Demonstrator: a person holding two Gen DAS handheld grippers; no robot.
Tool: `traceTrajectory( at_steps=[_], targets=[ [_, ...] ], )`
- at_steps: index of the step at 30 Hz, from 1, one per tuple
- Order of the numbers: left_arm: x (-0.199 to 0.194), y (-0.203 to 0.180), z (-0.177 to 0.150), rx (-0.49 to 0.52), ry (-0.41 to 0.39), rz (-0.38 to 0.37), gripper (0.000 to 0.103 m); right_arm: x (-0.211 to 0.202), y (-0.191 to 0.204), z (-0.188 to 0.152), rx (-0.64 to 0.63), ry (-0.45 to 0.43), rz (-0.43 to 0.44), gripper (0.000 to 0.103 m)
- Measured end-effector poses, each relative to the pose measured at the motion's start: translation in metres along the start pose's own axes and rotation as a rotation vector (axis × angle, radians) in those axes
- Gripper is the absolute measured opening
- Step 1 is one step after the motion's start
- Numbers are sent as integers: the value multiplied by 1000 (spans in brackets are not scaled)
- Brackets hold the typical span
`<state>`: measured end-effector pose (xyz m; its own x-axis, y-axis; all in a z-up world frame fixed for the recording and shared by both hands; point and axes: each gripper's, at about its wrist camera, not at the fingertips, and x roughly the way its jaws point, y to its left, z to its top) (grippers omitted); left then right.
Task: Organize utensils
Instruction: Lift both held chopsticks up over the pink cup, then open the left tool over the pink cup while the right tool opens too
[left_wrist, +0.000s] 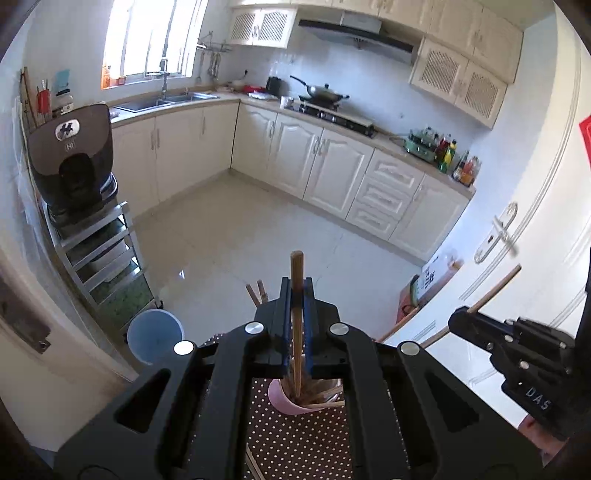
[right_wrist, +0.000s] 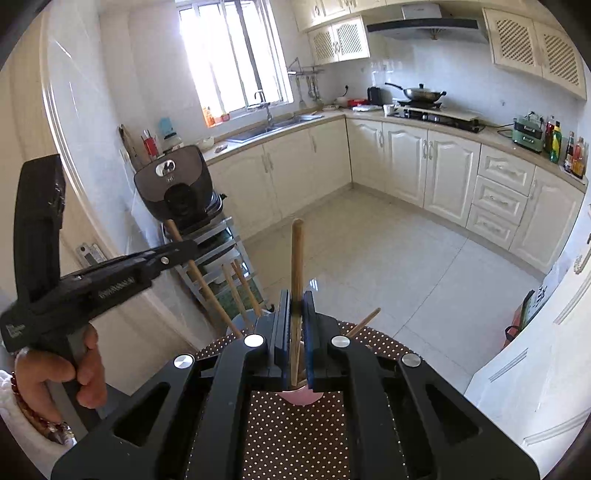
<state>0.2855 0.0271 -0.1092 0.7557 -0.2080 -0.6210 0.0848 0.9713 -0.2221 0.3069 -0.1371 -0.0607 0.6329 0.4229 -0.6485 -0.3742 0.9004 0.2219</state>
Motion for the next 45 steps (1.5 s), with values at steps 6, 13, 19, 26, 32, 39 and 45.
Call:
traceTrajectory(
  at_steps=[6, 13, 19, 26, 32, 39, 45],
  targets=[
    [19, 1, -19, 11, 68, -1, 6, 12, 2, -5, 3, 47, 17, 5],
    [27, -1, -32, 24, 113, -6, 6, 23, 3, -15, 8, 88, 23, 5],
    [32, -8, -44, 53, 149, -8, 6, 30, 4, -19, 10, 112, 24, 5],
    [35, -11, -60, 70, 198, -7, 7, 38, 8, -26, 20, 138, 23, 5],
    [32, -8, -62, 49, 227, 9, 9, 41, 6, -30, 26, 152, 23, 5],
    [12, -3, -58, 30, 185, 30, 55, 44, 6, -33, 35, 163, 21, 5],
    [0, -1, -58, 35, 175, 50, 56, 44, 9, -34, 49, 163, 21, 5]
  ],
)
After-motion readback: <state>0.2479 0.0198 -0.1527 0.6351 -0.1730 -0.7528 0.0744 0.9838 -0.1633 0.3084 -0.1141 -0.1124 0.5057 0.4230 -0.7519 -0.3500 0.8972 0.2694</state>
